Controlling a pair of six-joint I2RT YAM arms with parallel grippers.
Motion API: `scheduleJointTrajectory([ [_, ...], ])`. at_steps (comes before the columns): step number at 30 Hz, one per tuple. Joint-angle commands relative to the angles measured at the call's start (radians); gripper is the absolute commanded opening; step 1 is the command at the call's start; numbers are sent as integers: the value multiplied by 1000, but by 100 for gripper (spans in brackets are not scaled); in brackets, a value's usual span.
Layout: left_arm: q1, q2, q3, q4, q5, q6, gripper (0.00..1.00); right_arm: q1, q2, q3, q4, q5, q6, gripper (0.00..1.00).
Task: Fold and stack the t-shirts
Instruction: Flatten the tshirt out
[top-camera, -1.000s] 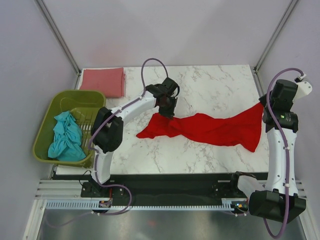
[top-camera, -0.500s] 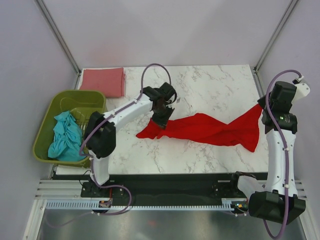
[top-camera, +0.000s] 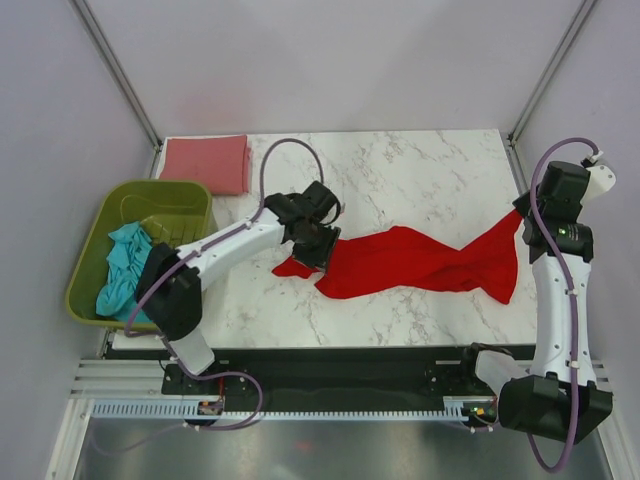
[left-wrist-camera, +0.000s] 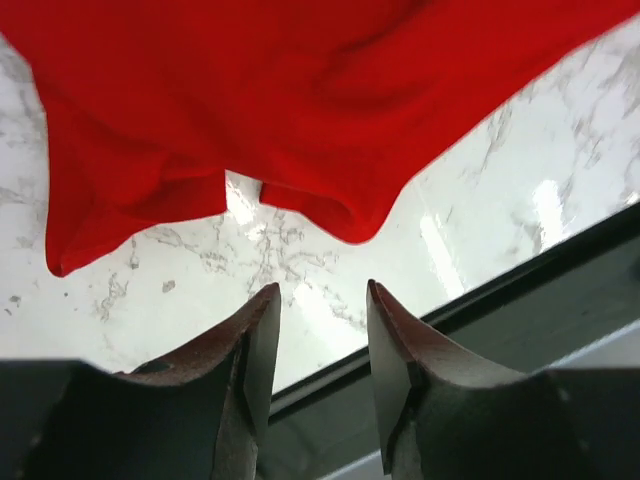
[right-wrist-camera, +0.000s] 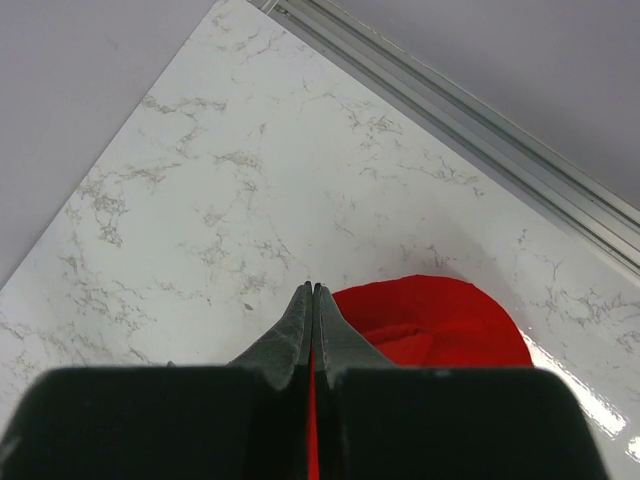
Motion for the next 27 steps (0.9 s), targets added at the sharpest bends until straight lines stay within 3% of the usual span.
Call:
scheduleJointTrajectory([
  [1, 10, -106, -146, 175, -78, -263, 47, -6, -8, 40, 4, -14, -4, 0],
  [7, 12, -164, -337, 361, -119, -425, 40, -6, -20, 38, 4, -14, -14, 0],
  [15, 32, -109, -383, 427, -167, -551, 40, -4, -31, 27, 4, -14, -17, 0],
  [27, 32, -3, -378, 441, -222, -611, 40, -6, -40, 18, 7, -4, -17, 0],
])
